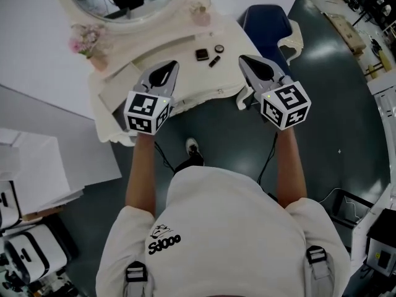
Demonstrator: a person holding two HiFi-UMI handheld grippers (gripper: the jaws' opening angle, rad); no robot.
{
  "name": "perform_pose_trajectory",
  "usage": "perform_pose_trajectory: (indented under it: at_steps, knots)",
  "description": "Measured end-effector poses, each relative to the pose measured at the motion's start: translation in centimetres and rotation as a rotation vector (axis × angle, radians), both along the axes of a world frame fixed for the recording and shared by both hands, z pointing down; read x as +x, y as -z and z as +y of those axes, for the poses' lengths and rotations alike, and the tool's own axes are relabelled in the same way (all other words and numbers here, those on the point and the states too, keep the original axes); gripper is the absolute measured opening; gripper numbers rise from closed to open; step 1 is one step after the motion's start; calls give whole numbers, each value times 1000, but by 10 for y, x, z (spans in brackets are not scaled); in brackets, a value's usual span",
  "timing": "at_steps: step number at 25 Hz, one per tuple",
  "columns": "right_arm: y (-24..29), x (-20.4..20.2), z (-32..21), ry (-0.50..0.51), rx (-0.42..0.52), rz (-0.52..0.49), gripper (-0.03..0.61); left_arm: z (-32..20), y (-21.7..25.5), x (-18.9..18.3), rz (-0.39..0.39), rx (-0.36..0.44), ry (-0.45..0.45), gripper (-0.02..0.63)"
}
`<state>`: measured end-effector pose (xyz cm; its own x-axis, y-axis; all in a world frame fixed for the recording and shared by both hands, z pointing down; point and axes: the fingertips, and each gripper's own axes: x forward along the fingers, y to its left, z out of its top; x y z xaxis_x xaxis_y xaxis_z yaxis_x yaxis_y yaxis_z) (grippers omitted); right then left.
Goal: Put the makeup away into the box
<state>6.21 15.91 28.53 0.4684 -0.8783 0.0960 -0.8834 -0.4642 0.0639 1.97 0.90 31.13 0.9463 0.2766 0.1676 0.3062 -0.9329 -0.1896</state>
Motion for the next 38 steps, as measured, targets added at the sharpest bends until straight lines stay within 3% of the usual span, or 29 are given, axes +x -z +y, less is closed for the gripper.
perform_pose_trajectory:
  at_steps: [4,9,15,20,21,22,28,33,38]
  knots:
    - [-2,37,-30,5,-53,15,0,-22,-6,41,-19,-8,-29,18]
    - [-14,75,-69,34,-70,-42,2,-52,-15,81,-50,-18,-47,18]
    - [-62,118,-115,46,-264,-31,3,-86,-36,118,-90,-25,-64,18]
    - [-105,142,-137,87,-357,-51,8,-101,-58,140,-136,-59,-35,18]
    - [-114,147,-141,107,-375,-63,54,-104,-63,144,-146,-65,-26,18]
    - [-123,152,-145,130,-392,-77,100,-106,-68,147,-156,-69,-14,18]
    - [-185,170,-164,321,-565,-90,194,-127,-99,157,-226,-115,141,18]
    - [-235,183,-166,533,-737,-61,241,-127,-120,146,-295,-170,308,18]
    - [-280,202,-171,674,-852,-33,277,-120,-136,142,-326,-204,420,18]
